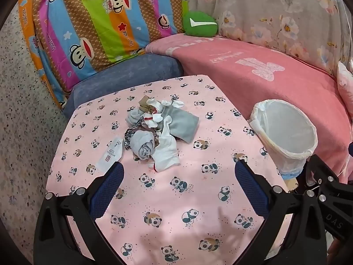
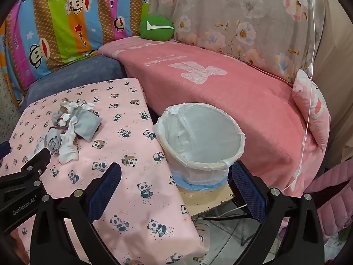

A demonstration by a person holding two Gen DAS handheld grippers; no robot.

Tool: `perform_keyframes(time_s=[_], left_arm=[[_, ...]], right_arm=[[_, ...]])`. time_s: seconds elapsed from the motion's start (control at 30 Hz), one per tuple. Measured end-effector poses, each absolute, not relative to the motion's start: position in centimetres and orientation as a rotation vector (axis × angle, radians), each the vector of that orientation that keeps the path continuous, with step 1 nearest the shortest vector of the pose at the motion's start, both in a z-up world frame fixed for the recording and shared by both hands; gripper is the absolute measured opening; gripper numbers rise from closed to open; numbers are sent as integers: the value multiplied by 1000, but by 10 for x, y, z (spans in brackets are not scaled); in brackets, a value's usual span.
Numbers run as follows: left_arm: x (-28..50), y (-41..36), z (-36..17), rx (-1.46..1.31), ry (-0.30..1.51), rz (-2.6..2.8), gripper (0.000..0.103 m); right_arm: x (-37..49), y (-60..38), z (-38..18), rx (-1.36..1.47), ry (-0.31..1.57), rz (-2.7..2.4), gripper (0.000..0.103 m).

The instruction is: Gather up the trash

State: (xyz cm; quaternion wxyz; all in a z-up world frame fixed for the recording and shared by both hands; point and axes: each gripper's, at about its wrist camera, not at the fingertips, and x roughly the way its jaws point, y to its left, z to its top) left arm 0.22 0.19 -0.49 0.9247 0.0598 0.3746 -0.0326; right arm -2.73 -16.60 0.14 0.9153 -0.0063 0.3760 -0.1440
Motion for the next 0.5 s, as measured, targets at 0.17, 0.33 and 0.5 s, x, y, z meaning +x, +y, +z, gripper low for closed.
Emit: perform_keyframes(time_s=[0.17,0.33,0.5], left_arm=[[2,3,-4,118,769,-69,96],[3,3,-5,116,776,-69,96],[3,2,-6,117,779,-68,96]], right_arm=[[-25,-162,1,-17,777,-300,98],[-23,-160,1,-21,778,-303,98],[-21,-160,-1,-25,782,-300,98]])
